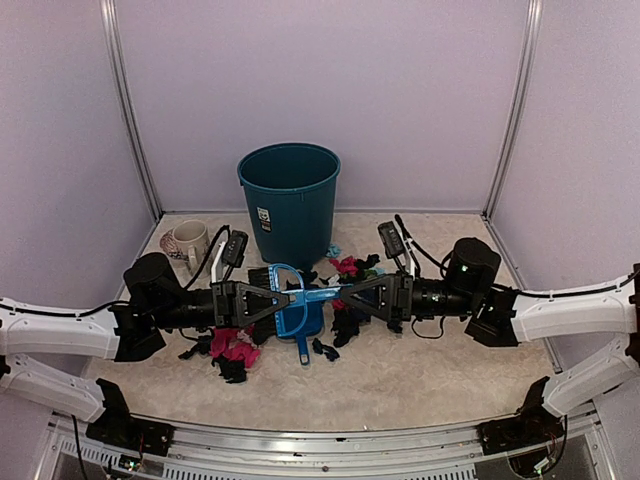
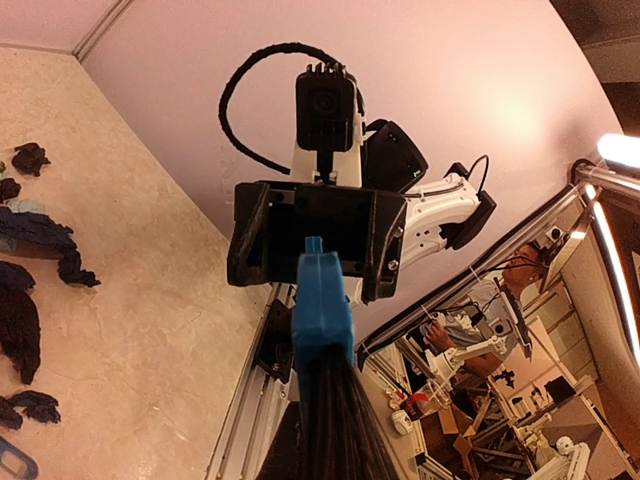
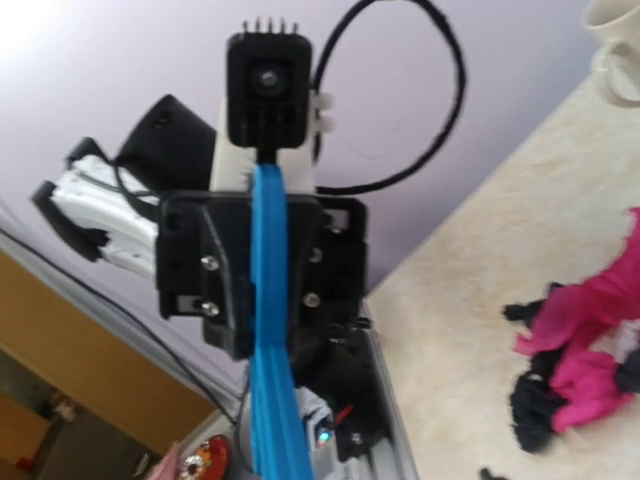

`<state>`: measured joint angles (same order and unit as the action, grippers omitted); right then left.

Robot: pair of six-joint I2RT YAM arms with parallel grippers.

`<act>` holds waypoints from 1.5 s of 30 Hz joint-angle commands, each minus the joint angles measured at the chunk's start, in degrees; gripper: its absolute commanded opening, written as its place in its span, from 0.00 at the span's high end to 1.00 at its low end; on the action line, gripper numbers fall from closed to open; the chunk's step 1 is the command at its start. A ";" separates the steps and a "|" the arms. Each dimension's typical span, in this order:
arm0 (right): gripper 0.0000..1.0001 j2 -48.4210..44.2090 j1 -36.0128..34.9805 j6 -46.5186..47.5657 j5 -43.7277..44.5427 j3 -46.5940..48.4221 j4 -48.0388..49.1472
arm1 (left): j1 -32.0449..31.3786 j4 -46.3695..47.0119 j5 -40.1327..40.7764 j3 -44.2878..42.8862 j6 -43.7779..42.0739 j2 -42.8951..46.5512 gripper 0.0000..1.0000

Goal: Sweep away the paper scraps from the table
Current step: Pass from the left arm to the right

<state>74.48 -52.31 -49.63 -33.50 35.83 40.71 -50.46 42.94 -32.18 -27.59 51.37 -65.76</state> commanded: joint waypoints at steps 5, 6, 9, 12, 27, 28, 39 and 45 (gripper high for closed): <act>0.39 5.00 -1.19 -5.29 -2.92 2.13 11.68 | -1.55 2.91 -0.50 0.21 -0.84 -0.27 1.00; 0.40 5.28 -1.25 -5.46 -3.05 2.32 12.21 | -1.64 2.94 -0.44 0.24 -0.94 -0.22 1.00; 0.44 5.50 -1.26 -5.94 -3.19 2.43 13.21 | -1.91 2.53 -0.06 0.33 -1.34 0.11 1.00; 0.48 5.66 -1.49 -6.05 -3.15 2.67 13.00 | -2.01 2.22 0.83 0.89 -1.76 0.67 1.00; 0.67 7.00 -2.42 -6.89 -3.24 2.68 12.95 | -2.01 -0.66 2.53 1.05 -2.71 2.98 1.00; 0.68 6.92 -2.39 -6.87 -3.24 2.66 12.99 | -2.01 -0.65 2.56 0.99 -2.64 2.99 1.00; 0.73 6.73 -2.64 -7.13 -3.24 2.58 13.66 | -2.28 -1.30 2.92 0.87 -2.96 2.26 1.00; 0.84 6.81 -2.64 -7.23 -3.37 2.52 13.92 | -2.28 -1.15 2.61 0.75 -3.08 1.90 1.00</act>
<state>80.90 -54.37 -56.66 -36.25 36.97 52.66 -52.38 41.32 -29.69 -26.70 49.43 -63.66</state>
